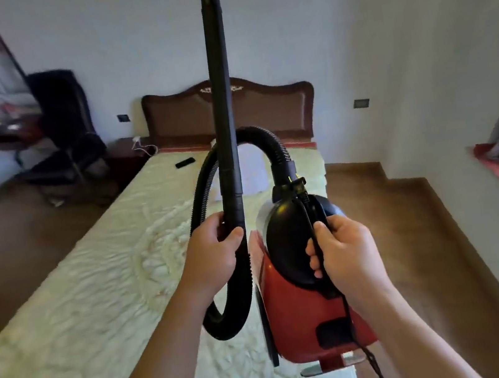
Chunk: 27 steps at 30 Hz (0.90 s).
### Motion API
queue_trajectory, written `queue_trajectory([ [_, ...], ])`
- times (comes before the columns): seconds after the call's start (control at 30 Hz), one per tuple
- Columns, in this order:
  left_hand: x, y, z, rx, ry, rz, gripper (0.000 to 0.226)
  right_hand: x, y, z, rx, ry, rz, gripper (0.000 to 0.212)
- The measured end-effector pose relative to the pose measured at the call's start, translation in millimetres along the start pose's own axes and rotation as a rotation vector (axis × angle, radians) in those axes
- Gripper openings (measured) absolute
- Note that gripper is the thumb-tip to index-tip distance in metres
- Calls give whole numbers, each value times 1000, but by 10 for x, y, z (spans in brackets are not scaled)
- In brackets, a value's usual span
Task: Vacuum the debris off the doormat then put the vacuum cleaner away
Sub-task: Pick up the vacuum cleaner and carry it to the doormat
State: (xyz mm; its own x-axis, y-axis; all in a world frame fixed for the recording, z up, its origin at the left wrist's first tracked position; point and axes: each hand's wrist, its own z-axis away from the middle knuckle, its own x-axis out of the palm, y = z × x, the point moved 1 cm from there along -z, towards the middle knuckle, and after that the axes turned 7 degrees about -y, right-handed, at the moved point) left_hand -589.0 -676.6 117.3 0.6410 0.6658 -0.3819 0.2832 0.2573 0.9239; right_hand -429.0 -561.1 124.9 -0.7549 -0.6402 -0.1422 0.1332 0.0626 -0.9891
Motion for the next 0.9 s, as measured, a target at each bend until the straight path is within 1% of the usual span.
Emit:
queue_trajectory([
  [0.23, -654, -152, 488, -121, 326, -27, 10, 698, -130, -188, -42, -332, -15, 27],
  [0.53, -1462, -462, 1336, -259, 642, -20, 12, 1867, -215, 117, -88, -688, 1, 26],
  [0.7, -2020, -675, 1680, -293, 749, -16, 11, 2606, -314, 356, -137, -804, 51, 31],
  [0.9, -2800, -1016, 2041, -311, 833, 10, 12, 3570, -425, 632, -166, -862, 71, 31],
])
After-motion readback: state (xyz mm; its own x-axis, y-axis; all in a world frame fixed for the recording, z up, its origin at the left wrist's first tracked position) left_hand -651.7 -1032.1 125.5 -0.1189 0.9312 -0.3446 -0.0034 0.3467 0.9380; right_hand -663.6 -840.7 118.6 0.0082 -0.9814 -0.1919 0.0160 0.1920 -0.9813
